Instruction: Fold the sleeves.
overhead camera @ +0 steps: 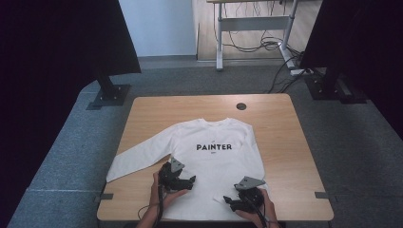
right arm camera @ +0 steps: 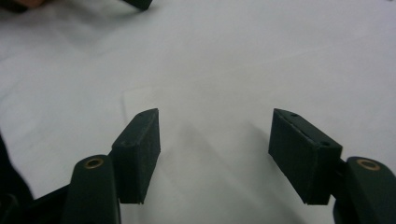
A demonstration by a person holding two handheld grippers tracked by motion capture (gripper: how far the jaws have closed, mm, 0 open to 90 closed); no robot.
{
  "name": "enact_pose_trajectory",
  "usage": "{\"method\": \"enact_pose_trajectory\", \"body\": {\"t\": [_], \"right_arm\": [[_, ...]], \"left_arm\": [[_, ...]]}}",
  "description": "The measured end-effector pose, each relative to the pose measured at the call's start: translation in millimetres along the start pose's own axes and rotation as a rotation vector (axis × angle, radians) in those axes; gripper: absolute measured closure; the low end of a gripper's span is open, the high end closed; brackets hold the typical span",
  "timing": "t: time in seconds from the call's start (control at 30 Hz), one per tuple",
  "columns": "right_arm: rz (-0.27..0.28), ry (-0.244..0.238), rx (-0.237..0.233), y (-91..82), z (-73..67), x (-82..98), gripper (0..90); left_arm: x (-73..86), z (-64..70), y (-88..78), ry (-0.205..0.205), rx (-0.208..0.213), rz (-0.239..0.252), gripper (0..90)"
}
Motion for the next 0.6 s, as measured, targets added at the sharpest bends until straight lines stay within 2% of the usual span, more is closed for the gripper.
{"method": "enact_pose_trajectory", "body": {"t": [0.13,0.3,0.47,0.6], "right_arm": [[0.015,0.018,0.036,0.6,21.0,-16.0,30.2],[0.007,0.060,0.117,13.0,55.2,-29.8,27.8],[-0.004,0.074,0.192,21.8,73.4,-31.5,26.0],[-0.018,0.092,0.207,26.2,79.6,-25.5,24.3]], "left_arm": [[-0.1,0.1,0.1,-0.001,0.001,0.002,12.6],[0.0,0.1,0.0,0.000,0.001,0.001,12.6],[-0.1,0.1,0.0,-0.001,0.001,0.002,12.7],[-0.1,0.2,0.0,0.000,0.001,0.002,12.7]]}}
Point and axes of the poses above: each handheld gripper's, and its own axes: y roughly forward along the jaws, x roughly out of its underside, z roughly to its right, the point moved 9 cm from there along y, roughly forward along the jaws, and after that the axes turned 2 degrees about -z, right-handed, at the moved point
